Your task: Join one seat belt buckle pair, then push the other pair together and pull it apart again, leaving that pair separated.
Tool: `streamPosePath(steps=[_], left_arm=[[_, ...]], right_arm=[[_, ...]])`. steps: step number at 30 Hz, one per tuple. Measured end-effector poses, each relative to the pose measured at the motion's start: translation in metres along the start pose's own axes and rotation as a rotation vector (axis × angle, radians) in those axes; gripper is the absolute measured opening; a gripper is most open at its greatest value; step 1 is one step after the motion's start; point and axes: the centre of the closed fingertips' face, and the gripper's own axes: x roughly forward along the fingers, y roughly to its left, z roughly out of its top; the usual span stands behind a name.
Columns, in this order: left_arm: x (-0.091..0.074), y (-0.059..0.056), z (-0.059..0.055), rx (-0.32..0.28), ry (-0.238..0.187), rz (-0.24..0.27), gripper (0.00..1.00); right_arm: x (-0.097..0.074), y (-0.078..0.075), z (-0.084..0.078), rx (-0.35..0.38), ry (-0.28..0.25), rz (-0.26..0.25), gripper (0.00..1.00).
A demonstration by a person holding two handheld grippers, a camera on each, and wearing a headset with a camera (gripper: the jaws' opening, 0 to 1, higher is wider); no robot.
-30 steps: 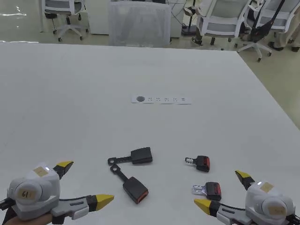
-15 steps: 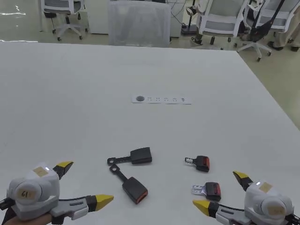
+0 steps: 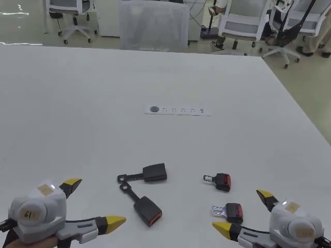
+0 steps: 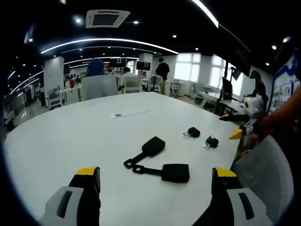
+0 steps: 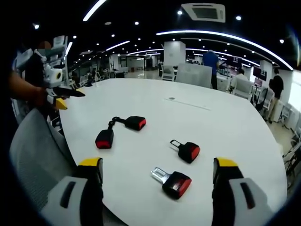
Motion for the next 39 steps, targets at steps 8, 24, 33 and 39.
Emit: streamPosePath(steps=[8,24,33,39], left_arm=[[0.001,0.003,0.002,-0.007,-0.007,0.006,1.0],[0.005,0.004,0.002,-0.011,-0.001,0.017,1.0],[0.009,0.005,0.002,-0.017,0.004,0.021,1.0],[0.013,0.006,-0.001,-0.007,0.021,0.015,1.0]], right_arm=[[0.003,-0.001,0.004,-0.005,-0.001,0.008,0.99],[0.006,-0.004,0.001,-0.007,0.01,0.028,0.99],[0.009,-0.006,-0.003,-0.003,0.016,0.036,0.98],[0.011,-0.006,-0.004,-0.004,0.026,0.046,0.98]])
